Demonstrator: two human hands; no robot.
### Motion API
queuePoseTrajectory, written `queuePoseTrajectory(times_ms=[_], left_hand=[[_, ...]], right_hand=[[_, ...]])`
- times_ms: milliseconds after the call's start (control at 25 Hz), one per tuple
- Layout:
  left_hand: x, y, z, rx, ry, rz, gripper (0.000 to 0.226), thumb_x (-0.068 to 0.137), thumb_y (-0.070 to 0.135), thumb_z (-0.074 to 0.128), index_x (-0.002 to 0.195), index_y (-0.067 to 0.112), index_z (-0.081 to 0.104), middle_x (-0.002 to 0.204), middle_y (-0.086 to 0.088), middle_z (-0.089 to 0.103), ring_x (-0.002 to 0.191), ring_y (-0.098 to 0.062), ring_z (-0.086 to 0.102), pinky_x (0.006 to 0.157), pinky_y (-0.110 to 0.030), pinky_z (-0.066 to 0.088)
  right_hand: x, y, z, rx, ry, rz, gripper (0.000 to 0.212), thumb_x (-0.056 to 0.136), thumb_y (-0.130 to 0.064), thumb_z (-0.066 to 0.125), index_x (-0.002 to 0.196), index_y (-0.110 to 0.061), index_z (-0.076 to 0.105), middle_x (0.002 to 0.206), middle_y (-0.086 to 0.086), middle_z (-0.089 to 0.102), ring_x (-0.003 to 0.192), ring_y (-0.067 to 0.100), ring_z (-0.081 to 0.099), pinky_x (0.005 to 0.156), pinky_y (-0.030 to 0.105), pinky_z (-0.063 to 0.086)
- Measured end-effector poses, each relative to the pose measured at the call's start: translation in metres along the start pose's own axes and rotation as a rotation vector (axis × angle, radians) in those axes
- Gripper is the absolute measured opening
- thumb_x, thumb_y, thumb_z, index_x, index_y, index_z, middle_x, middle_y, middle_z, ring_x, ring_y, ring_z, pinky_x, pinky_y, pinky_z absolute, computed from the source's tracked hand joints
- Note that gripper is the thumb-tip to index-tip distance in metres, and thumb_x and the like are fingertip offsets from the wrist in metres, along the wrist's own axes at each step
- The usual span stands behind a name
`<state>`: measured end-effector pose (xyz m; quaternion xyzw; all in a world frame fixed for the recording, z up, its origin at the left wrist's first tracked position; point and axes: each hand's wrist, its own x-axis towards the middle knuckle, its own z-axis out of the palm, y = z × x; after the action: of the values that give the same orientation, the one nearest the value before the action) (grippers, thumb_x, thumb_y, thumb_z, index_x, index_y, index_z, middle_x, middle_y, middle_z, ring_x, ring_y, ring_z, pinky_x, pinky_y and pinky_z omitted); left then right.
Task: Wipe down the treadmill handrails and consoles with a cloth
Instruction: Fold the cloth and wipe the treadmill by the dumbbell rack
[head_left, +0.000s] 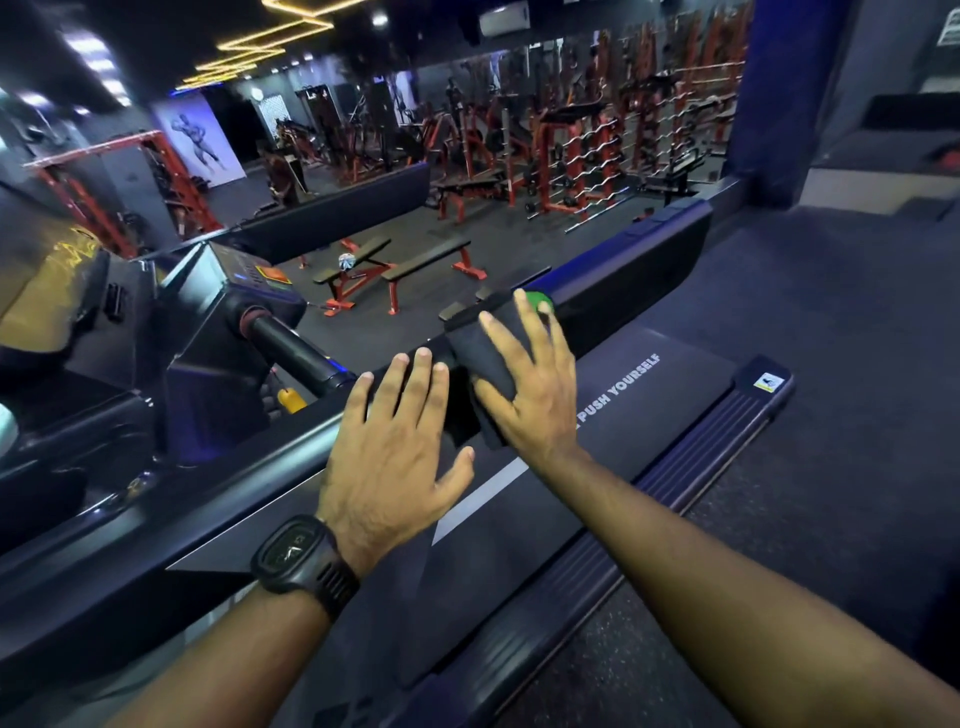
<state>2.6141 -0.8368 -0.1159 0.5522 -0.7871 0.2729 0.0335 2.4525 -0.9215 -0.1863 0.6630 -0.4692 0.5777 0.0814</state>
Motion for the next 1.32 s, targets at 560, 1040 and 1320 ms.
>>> queuePoseTrajectory(times_ms=[560,1040,1320], left_hand=[[0.011,0.012,0.001,-0.012,0.007,-0.005,0.081,0.086,0.054,0.04,0.147,0.001,0.039,0.155,-0.019,0.035,0.143,-0.034,0.034,0.114,-0.054,0.029],[0.025,0.024,0.006,-0.014,0.026,0.008,0.081,0.086,0.053,0.04,0.147,0.0,0.038,0.155,-0.022,0.035,0.142,-0.036,0.034,0.115,-0.053,0.027],[0.038,0.034,0.008,0.0,0.015,-0.013,0.082,0.086,0.053,0.04,0.148,0.0,0.036,0.155,-0.022,0.033,0.143,-0.036,0.032,0.117,-0.052,0.025]], right_hand=[[0.001,-0.037,0.009,0.246,0.148,0.575,0.061,0.09,-0.041,0.054,0.149,-0.039,0.039,0.165,-0.002,0.021,0.151,0.022,0.022,0.119,0.052,0.029],[0.014,0.031,0.002,0.095,0.101,0.241,0.061,0.091,-0.043,0.057,0.148,-0.029,0.044,0.163,0.005,0.027,0.15,0.029,0.025,0.123,0.04,0.02],[0.002,0.028,-0.003,0.066,0.015,0.098,0.063,0.092,-0.042,0.056,0.151,-0.033,0.035,0.164,0.007,0.022,0.151,0.032,0.022,0.122,0.04,0.018]])
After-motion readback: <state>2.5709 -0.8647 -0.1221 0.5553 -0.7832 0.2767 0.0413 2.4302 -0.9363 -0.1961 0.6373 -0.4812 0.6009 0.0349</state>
